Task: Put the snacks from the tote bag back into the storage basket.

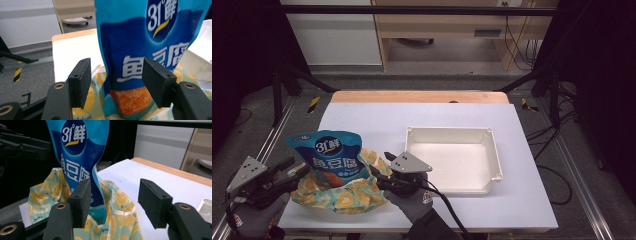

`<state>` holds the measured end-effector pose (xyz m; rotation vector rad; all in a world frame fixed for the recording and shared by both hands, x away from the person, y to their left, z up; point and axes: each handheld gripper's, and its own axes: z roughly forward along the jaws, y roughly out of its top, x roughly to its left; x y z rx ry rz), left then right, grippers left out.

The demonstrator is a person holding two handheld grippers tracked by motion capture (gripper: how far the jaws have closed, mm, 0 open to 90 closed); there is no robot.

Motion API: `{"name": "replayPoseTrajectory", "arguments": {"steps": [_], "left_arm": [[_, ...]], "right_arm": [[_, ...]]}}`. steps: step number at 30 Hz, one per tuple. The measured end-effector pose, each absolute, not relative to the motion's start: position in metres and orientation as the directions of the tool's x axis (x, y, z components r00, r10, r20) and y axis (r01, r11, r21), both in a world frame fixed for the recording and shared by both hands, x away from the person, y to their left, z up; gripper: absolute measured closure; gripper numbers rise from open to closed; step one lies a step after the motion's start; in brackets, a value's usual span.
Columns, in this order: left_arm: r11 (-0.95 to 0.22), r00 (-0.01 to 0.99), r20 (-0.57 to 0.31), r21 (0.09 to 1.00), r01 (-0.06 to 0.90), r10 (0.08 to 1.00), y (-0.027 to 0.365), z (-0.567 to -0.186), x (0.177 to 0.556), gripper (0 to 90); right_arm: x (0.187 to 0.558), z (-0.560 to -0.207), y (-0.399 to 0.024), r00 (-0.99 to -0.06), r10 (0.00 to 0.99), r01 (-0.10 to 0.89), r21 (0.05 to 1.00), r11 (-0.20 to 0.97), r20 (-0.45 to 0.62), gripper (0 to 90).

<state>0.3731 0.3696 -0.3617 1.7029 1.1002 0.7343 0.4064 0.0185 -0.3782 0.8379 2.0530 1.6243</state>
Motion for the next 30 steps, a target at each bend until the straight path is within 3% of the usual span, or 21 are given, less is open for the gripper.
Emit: {"name": "replayPoseTrajectory", "arguments": {"steps": [30], "left_arm": [[-0.109, 0.385, -0.002, 0.957, 0.268, 0.923, 0.367, -0.330, 0.386, 41.8]], "right_arm": [[0.419, -0.352, 0.029, -0.756, 0.653, 0.183, 0.973, 0.137, 0.050, 46.8]]}}
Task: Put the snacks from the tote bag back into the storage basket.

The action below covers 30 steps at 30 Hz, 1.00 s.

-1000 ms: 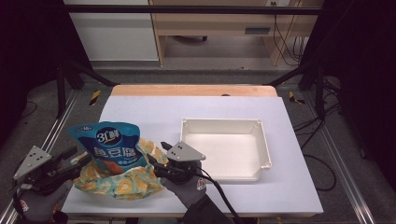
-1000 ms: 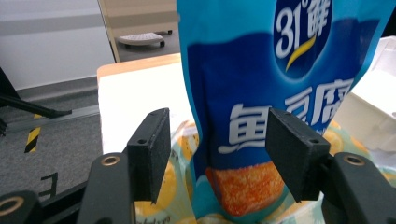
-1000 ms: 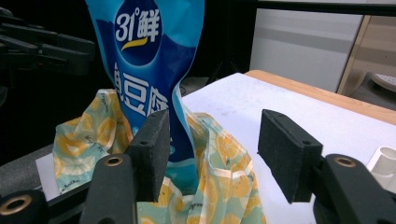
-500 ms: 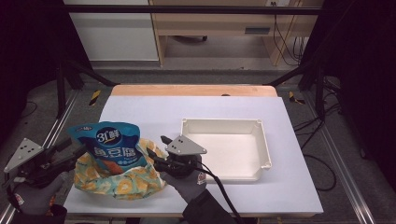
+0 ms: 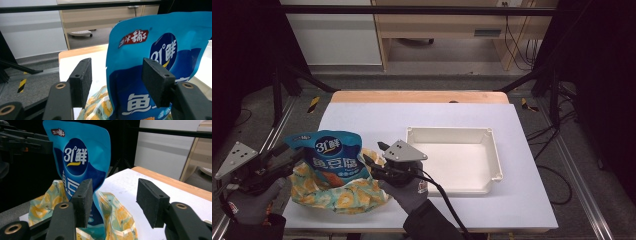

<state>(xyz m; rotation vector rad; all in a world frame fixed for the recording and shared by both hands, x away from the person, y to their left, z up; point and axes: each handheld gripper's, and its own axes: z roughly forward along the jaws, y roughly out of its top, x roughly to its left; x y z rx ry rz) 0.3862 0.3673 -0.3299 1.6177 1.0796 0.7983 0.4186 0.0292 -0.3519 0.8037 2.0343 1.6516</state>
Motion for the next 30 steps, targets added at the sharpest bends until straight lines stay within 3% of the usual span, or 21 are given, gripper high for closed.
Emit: {"name": "replayPoseTrajectory", "arguments": {"steps": [19, 30], "left_arm": [[-0.077, 0.370, -0.024, 0.964, 0.256, 0.929, 0.372, -0.329, 0.395, 52.9], [-0.079, 0.392, -0.030, 0.963, 0.259, 0.920, 0.372, -0.330, 0.397, 67.2]], "right_arm": [[0.430, -0.348, 0.052, -0.765, 0.642, 0.182, 0.974, 0.137, 0.052, 48.8], [0.437, -0.344, 0.059, -0.759, 0.650, 0.177, 0.973, 0.145, 0.042, 55.7]]}}
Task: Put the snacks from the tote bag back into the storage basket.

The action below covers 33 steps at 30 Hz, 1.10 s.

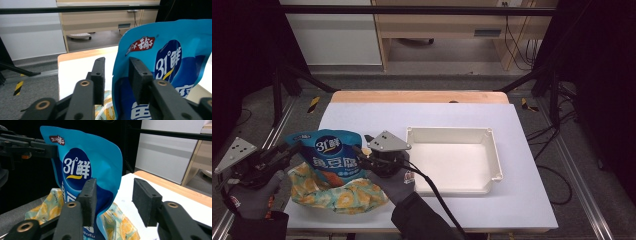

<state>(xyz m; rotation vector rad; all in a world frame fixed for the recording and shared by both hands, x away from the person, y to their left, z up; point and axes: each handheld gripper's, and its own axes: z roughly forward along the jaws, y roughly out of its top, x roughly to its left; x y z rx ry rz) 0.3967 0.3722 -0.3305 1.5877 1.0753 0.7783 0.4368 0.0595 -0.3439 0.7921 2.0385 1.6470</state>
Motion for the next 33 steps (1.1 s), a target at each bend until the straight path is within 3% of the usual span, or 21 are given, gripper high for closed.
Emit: {"name": "replayPoseTrajectory", "arguments": {"steps": [17, 33], "left_arm": [[-0.078, 0.400, -0.042, 0.958, 0.278, 0.916, 0.371, -0.332, 0.398, 86.8], [-0.077, 0.384, -0.040, 0.956, 0.284, 0.922, 0.368, -0.331, 0.397, 90.0]], "right_arm": [[0.446, -0.347, 0.068, -0.760, 0.647, 0.216, 0.965, 0.151, 0.069, 77.2], [0.448, -0.345, 0.071, -0.752, 0.655, 0.225, 0.963, 0.147, 0.076, 88.5]]}}
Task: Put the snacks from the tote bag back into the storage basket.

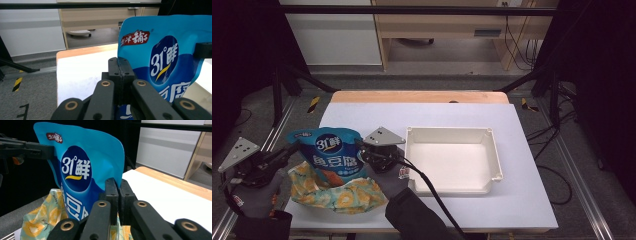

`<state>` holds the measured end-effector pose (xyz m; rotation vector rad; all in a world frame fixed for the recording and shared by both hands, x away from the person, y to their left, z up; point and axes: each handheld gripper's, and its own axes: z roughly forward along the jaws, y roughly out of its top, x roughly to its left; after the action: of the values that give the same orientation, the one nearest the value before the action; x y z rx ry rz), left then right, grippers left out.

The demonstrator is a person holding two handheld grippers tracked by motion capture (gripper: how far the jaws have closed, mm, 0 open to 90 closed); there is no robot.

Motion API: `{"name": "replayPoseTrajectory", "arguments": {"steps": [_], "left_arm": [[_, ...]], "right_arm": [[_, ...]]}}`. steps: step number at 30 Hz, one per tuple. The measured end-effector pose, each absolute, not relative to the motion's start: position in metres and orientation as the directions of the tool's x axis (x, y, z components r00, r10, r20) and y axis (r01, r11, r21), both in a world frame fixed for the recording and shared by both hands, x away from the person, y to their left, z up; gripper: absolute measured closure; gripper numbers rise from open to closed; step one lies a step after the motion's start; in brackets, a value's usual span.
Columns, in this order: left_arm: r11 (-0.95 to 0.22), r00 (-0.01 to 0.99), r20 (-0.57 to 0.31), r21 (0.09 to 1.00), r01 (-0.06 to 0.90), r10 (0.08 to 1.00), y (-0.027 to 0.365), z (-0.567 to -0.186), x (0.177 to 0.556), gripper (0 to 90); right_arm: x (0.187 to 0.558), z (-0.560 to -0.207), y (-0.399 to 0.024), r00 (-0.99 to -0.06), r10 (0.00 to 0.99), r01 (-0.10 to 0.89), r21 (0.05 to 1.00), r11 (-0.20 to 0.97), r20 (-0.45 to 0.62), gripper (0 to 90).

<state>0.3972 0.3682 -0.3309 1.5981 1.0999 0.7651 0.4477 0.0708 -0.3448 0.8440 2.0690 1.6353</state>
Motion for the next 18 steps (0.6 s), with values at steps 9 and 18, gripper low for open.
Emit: {"name": "replayPoseTrajectory", "arguments": {"steps": [9, 18], "left_arm": [[-0.077, 0.376, -0.036, 0.957, 0.280, 0.926, 0.3670, -0.3308, 0.3964, 90.0], [-0.070, 0.370, -0.038, 0.959, 0.276, 0.928, 0.3677, -0.3303, 0.3951, 90.0]], "right_arm": [[0.4476, -0.3437, 0.0718, -0.749, 0.658, 0.225, 0.963, 0.150, 0.073, 90.0], [0.4460, -0.3424, 0.0738, -0.747, 0.662, 0.215, 0.964, 0.159, 0.058, 90.0]]}}
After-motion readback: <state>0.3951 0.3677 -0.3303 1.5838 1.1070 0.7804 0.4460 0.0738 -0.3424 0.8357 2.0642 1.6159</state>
